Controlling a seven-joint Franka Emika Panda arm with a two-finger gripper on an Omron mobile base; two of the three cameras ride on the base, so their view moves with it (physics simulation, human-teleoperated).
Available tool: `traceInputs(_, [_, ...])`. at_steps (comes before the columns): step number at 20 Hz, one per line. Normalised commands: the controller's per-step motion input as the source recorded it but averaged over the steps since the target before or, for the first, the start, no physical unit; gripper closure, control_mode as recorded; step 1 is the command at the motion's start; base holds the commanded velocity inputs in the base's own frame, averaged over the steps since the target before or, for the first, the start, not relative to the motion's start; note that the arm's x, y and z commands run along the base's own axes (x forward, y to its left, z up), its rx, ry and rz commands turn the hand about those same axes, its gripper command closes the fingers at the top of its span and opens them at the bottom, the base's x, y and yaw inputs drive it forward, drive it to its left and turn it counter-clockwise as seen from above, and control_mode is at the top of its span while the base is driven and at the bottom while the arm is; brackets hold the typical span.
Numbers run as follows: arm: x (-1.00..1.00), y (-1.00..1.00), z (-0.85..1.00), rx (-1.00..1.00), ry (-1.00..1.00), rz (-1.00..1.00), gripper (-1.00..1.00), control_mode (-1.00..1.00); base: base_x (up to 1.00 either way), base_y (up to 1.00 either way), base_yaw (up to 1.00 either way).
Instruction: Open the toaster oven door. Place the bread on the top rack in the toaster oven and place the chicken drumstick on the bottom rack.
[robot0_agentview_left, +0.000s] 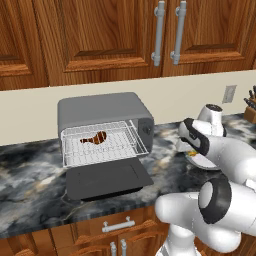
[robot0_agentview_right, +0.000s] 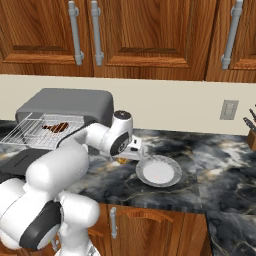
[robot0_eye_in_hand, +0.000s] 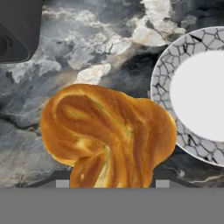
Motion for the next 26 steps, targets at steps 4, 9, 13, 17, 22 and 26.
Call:
traceInputs(4, [-0.09,0.49,0.27,0.00,-0.03,0.05,1.00,-1.00,0.00,0.00,0.00])
traceInputs(9, [-0.11,0.47,0.28,0.00,0.00,0.01,1.00,-1.00,0.00,0.00,0.00])
traceInputs(13, [-0.06,0.54,0.20,0.00,0.00,0.00,1.00,-1.00,0.00,0.00,0.00])
traceInputs(17, [0.00,0.64,0.10,0.00,-0.01,0.00,1.00,-1.00,0.00,0.00,0.00])
traceInputs(22, [0.00,0.63,0.16,0.00,-0.03,0.00,1.00,-1.00,0.00,0.00,0.00])
traceInputs(26, [0.03,0.62,0.19,0.00,-0.01,0.00,1.00,-1.00,0.00,0.00,0.00])
